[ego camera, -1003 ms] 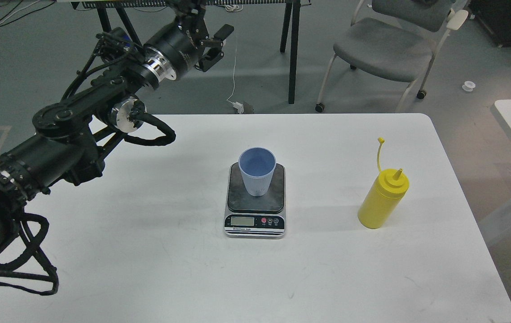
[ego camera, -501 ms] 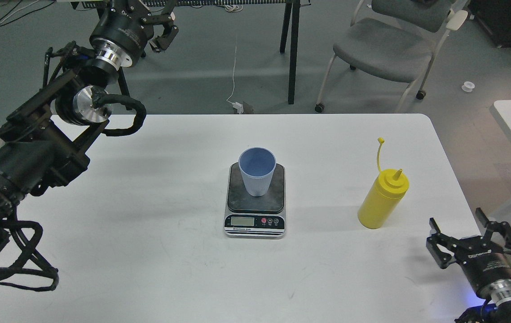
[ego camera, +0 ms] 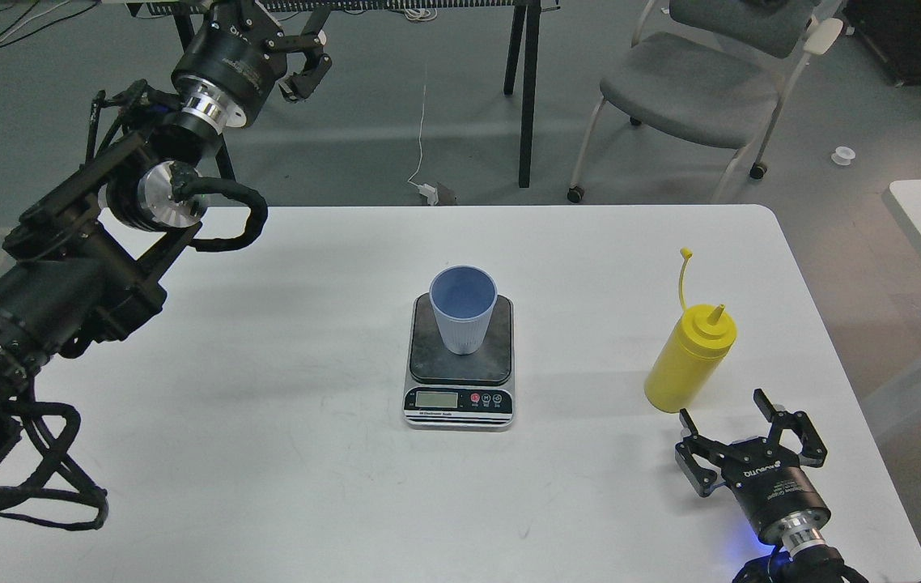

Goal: Pour seasoning into cup on scale with both arms
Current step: 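Reach the right gripper to the yellow squeeze bottle and grasp it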

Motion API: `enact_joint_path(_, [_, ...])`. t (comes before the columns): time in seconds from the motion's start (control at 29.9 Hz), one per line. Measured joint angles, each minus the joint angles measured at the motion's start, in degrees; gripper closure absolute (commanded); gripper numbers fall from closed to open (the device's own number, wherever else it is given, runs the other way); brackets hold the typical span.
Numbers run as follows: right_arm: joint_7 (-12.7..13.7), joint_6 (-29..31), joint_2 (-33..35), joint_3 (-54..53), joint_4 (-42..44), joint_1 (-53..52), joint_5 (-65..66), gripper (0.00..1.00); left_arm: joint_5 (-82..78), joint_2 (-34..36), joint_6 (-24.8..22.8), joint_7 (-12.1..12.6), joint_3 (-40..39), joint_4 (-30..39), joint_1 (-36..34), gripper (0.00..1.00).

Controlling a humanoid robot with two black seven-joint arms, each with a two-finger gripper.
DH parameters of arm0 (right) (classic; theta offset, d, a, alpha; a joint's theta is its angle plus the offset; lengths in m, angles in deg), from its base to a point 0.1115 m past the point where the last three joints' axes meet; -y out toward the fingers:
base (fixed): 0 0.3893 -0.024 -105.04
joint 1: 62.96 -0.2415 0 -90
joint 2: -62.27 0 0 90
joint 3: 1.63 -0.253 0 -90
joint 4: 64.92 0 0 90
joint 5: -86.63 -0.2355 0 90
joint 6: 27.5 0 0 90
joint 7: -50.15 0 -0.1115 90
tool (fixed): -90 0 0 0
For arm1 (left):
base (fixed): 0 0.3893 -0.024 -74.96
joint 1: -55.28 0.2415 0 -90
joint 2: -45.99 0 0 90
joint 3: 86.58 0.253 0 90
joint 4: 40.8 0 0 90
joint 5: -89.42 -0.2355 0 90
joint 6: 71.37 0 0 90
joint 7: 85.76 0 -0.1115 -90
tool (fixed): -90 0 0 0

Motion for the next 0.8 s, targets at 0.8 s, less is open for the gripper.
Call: enact_joint_path(0.8, [-4.54, 0.0, -8.17, 1.96, 13.82, -14.07, 1.27, 0.39, -0.49, 0.15, 0.13, -0.01, 0.3, -0.09, 0.23, 0.0])
